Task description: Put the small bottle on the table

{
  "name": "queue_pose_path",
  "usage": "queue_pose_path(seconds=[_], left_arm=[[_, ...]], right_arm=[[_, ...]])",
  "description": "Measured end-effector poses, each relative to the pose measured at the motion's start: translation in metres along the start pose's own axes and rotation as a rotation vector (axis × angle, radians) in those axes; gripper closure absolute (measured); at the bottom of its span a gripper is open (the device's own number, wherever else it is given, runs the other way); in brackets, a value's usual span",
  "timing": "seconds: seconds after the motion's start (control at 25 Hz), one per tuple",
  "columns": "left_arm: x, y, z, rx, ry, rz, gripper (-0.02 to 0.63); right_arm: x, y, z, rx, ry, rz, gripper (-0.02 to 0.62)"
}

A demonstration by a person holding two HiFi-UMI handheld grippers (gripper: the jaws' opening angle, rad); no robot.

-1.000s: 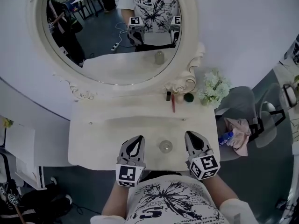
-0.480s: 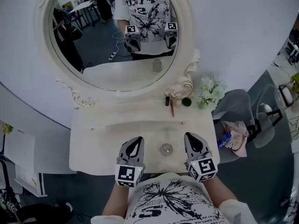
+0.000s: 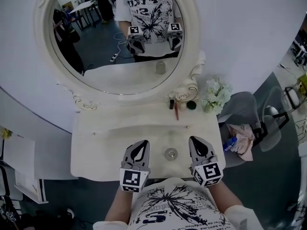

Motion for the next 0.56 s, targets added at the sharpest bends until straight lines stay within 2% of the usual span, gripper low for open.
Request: queue_pose_path(seconds=[0.32, 0.56], left_arm=[[-0.006, -0.004, 0.0, 0.005, 0.018, 0.024, 0.586], [-0.008, -0.002, 0.003, 0.002, 0.015, 0.029, 0.586]], right_arm=[[-0.006, 0.002, -0.006, 0.016, -0.011, 0.016, 0.578], [-0.01, 0.002, -0.01, -0.043, -0.011, 0.019, 0.578]])
Point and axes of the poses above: the fingertips, and each gripper's own axes: x backward along the fingers, z to its left, y out of its top, the point moved 9 cm from there along x, backward along the fingers, and after that the axes turned 9 degrees about x, right-handed, at the moved point
